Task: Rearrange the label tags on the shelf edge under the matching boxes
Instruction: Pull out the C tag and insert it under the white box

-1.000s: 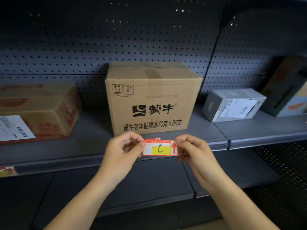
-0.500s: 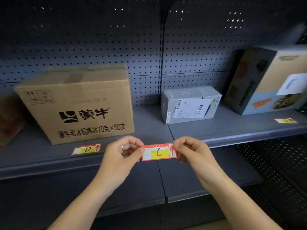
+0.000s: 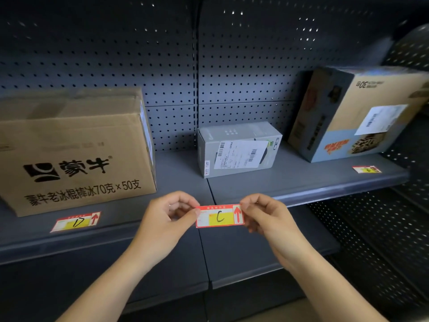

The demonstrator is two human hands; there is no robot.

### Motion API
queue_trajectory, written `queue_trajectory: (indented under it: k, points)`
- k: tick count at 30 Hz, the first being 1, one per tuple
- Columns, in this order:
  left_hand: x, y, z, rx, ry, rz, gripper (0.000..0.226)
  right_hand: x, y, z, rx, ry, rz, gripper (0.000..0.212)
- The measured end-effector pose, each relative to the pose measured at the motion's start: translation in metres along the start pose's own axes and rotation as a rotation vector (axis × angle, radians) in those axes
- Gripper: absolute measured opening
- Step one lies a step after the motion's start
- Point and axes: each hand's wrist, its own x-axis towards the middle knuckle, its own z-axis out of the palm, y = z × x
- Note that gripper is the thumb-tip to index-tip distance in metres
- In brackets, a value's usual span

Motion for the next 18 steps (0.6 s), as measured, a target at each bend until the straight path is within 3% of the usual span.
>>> queue_trajectory:
  k: [7, 18]
  points:
    - [0.014, -0.002, 0.022, -0.025, -0.018, 0.001, 0.017, 0.009, 0.004, -0.025, 0.021, 0.047, -0.055, 0.008]
    - [0.042, 0.016, 0.087, 0.112, 0.119, 0.016, 0.016, 0.064, -0.001, -0.095, -0.129, -0.149, -0.218, 0.018]
